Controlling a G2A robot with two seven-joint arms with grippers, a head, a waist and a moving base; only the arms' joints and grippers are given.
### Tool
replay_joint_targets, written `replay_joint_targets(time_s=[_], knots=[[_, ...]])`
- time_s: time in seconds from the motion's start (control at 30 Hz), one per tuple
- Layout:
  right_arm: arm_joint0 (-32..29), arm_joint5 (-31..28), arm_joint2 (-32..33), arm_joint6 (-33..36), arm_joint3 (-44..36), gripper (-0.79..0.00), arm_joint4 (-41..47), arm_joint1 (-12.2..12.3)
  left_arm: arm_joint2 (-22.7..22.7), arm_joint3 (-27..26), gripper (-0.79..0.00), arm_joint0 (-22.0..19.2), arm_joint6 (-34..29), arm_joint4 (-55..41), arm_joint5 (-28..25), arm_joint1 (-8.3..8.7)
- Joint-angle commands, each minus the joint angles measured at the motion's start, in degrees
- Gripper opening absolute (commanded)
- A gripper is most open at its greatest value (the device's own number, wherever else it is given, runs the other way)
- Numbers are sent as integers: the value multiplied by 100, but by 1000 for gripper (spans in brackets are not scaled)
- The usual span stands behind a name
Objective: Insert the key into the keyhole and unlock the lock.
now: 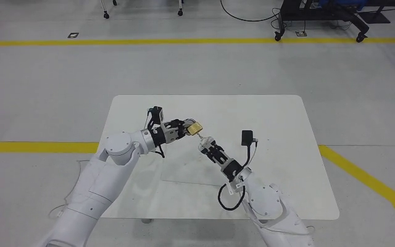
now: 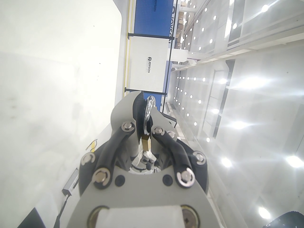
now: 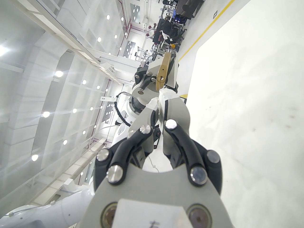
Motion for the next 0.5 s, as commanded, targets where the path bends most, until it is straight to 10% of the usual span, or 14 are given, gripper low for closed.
replay_joint_targets(time_s=[0.0,0.47], knots=[[9,19,-11,-1,6,-785,-26,-5,-9,2,-785,2,-10,2,-8,-4],[21,73,-7,-154,38,-785,-53,-46,-40,-62,-785,42,104,257,-110,-19]])
